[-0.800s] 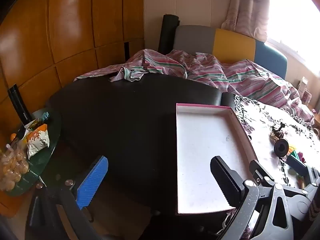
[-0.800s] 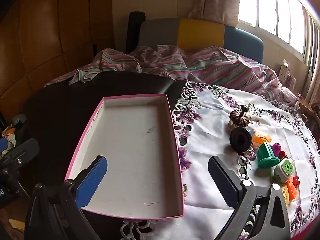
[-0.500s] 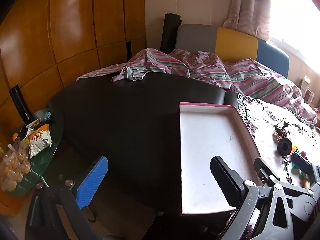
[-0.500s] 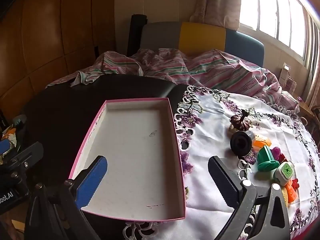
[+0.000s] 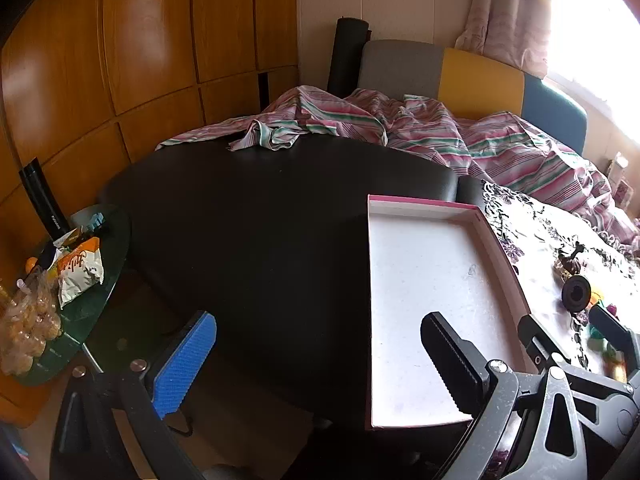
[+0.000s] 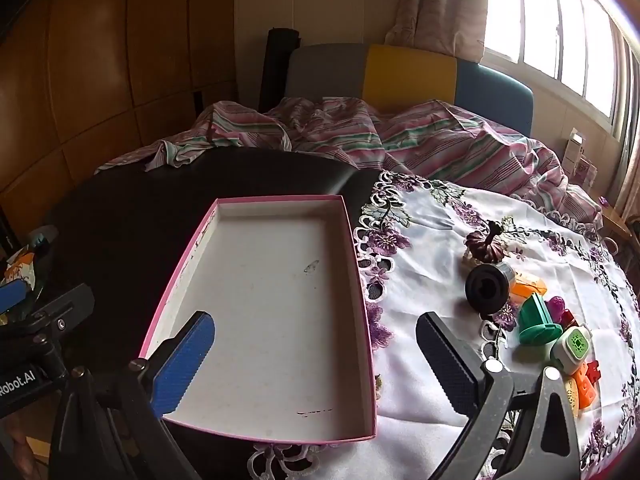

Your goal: Organize rigid objects

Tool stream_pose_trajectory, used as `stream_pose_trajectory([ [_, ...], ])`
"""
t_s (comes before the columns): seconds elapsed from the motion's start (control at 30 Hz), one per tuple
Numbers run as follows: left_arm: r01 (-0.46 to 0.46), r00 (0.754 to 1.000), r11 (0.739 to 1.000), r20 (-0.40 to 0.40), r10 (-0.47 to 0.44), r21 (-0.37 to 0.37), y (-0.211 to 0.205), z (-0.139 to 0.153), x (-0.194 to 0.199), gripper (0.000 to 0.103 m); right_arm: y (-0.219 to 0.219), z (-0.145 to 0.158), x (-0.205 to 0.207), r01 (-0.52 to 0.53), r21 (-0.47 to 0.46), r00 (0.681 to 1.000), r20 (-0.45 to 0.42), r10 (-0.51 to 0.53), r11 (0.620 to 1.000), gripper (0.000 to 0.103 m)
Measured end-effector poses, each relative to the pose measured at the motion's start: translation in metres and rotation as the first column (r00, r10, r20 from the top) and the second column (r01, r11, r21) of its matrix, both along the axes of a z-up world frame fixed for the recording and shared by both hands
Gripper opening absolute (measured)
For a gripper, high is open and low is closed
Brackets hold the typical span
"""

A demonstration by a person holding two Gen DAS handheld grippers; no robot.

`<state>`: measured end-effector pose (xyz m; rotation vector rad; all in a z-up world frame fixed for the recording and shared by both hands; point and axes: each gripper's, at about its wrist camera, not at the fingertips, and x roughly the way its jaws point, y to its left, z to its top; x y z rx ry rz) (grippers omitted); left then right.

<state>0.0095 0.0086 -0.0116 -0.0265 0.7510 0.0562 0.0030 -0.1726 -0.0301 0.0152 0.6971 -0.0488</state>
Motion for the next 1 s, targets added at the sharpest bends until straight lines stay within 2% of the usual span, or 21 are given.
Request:
stream_pose_trajectory([
  [0.63,0.037,0.999,0.999,0.008,-0.037,0.026,-0.013,0.007,-0.007,0.103,-0.01,0.008,-0.002,0.003,0.009,1.0,0.024,-0.003,1.0,0.103],
  [1.0,0.091,0.996,0.995,-0.01,-0.091,0.032,-0.024,0.006,-0.004,0.103,-0.023,0.013,0.0,0.021,0.002,0.999,0.028,-0.021,1.0,0.103],
])
